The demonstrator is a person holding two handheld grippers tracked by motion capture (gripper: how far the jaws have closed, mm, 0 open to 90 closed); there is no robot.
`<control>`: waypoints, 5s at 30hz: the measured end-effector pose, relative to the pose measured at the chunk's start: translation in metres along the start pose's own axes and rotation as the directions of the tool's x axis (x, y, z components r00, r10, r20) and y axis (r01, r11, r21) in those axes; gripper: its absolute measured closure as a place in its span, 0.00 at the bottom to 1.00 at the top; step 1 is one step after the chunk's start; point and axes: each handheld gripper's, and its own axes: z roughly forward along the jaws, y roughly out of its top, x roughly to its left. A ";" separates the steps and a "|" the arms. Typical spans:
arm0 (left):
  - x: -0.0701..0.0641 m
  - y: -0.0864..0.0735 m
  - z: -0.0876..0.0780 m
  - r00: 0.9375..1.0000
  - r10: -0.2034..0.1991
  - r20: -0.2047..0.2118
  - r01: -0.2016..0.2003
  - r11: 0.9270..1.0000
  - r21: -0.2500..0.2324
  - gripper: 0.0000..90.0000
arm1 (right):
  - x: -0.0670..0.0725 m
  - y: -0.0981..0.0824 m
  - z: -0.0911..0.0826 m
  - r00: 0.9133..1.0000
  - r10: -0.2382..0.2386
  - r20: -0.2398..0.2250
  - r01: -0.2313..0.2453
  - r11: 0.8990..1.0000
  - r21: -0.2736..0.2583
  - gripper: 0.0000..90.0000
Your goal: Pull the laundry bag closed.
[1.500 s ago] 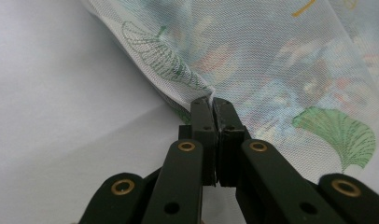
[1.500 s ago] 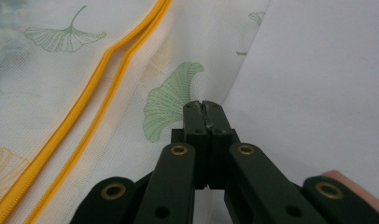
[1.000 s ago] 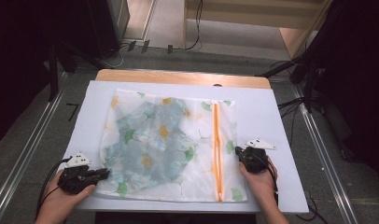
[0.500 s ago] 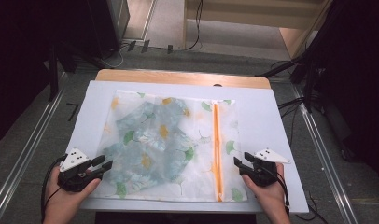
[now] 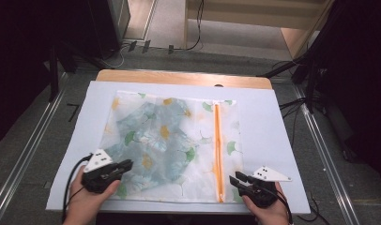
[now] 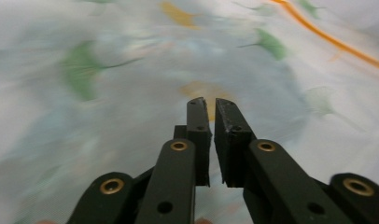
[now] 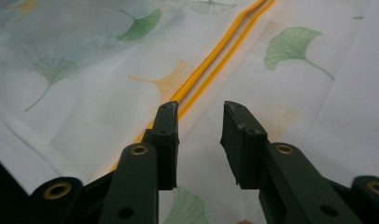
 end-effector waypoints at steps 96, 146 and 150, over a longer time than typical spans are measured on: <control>-0.158 0.013 0.139 0.902 0.167 0.398 -0.226 0.968 0.105 1.00 | 0.021 -0.014 0.010 0.976 -0.083 -0.201 0.123 0.974 0.192 1.00; -0.164 0.011 0.142 0.880 0.205 0.428 -0.277 0.954 0.112 1.00 | 0.024 0.007 0.018 0.988 -0.053 -0.143 0.080 0.978 0.193 1.00; -0.164 0.011 0.142 0.880 0.205 0.428 -0.277 0.954 0.112 1.00 | 0.023 0.006 0.021 0.984 -0.057 -0.170 0.088 0.979 0.183 1.00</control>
